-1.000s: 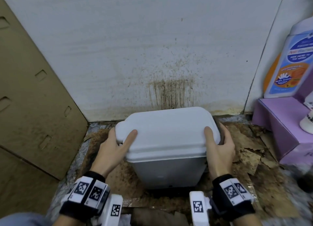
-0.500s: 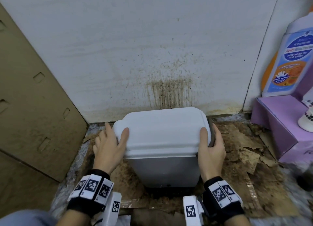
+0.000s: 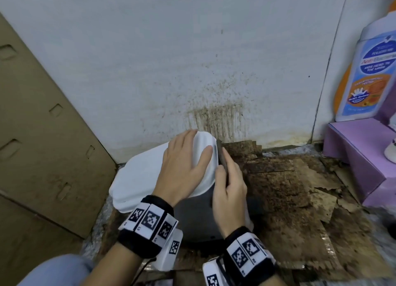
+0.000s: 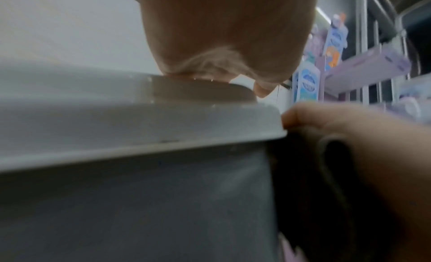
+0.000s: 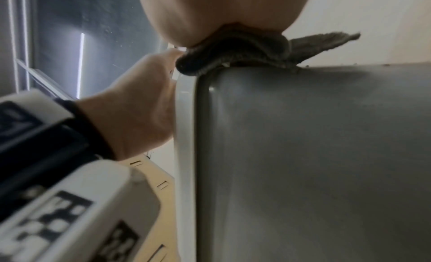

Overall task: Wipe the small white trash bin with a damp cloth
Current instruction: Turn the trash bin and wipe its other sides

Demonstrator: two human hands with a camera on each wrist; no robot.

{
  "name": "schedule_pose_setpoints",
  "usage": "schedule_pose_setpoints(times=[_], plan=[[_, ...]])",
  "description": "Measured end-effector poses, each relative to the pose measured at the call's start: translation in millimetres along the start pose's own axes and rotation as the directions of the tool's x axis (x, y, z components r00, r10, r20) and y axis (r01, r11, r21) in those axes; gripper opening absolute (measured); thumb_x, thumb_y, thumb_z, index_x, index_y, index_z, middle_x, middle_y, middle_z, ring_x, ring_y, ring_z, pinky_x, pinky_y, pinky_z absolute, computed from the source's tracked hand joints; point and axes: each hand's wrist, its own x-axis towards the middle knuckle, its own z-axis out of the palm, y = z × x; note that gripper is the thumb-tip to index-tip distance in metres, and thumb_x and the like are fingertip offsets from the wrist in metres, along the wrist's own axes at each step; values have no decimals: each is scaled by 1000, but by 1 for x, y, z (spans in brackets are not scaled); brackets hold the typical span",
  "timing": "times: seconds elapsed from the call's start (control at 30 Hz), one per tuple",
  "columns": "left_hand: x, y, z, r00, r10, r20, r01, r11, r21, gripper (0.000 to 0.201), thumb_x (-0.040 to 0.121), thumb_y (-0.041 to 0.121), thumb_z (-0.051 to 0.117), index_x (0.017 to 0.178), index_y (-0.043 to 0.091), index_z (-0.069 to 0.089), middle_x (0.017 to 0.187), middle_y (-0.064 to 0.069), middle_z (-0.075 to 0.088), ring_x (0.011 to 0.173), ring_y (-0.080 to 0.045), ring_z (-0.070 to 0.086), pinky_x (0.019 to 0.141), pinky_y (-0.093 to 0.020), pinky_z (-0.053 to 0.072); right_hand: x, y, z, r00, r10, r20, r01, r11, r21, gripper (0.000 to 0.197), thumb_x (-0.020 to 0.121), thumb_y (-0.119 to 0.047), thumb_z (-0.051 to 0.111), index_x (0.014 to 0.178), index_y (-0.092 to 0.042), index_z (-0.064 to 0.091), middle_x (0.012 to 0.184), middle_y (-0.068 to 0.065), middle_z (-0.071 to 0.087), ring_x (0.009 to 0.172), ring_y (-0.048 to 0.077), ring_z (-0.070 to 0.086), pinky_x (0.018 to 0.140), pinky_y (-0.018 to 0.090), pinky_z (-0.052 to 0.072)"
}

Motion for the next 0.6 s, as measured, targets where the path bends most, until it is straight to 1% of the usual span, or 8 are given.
schedule_pose_setpoints(times=[0.13,0.2,0.27,0.33,0.4,0.47,0.53,0.6], plan=[[5,-21,-10,999,-8,41,6,998,66,62,103,56,37,155,22,34,162,5,32,149,-15,27,123,-41,22,5,-11,12,992,-4,130,-5,998,69,40,107,-20,42,145,-25,51,140,-20,56,132,-6,47,111,23,41],[4,-34,-18,999,-31,35,30,999,43,65,101,58,35,156,23,34,163,6,31,150,-14,26,124,-41,22,11,-13,16,982,53,181,-80,986,145,37,108,-20,40,140,-26,56,132,-20,62,125,-6,54,108,24,45],[3,-44,-24,999,-40,30,39,999,7,66,99,57,35,156,24,34,163,8,30,150,-12,25,124,-37,20,16,-13,20,977,151,149,-185,951,247,35,108,-25,39,137,-29,58,128,-15,66,121,2,59,107,34,48],[1,-50,-28,999,-46,28,47,999,-26,66,98,57,36,156,25,34,163,11,30,150,-8,24,124,-35,19,18,-12,22,971,236,48,-240,925,296,37,107,-28,38,140,-30,56,131,-13,65,123,5,59,108,40,48],[0,-55,-30,999,-49,19,50,998,-46,67,97,58,35,156,27,33,163,13,30,149,-5,23,124,-35,20,18,-10,26,969,245,-16,-232,937,260,40,108,-27,37,146,-30,49,139,-14,59,127,2,54,111,37,45],[-2,-56,-29,999,-46,8,46,998,-48,67,97,60,35,156,28,33,163,14,29,149,-5,24,124,-36,21,18,-11,30,980,199,-4,-193,958,212,42,108,-28,36,150,-31,43,146,-17,52,133,-2,47,114,34,41],[-3,-56,-28,999,-35,9,36,998,-43,69,96,62,33,156,28,32,163,15,29,150,-5,24,124,-36,21,15,-12,39,988,138,69,-147,976,162,44,109,-30,34,153,-34,38,150,-23,44,139,-6,37,119,30,34],[-4,-56,-26,1000,-29,4,29,999,-38,67,97,60,34,156,27,32,163,15,29,149,-5,24,124,-37,22,10,-12,53,977,111,180,-124,990,62,47,109,-34,28,156,-35,29,158,-24,31,146,-8,22,123,29,21]])
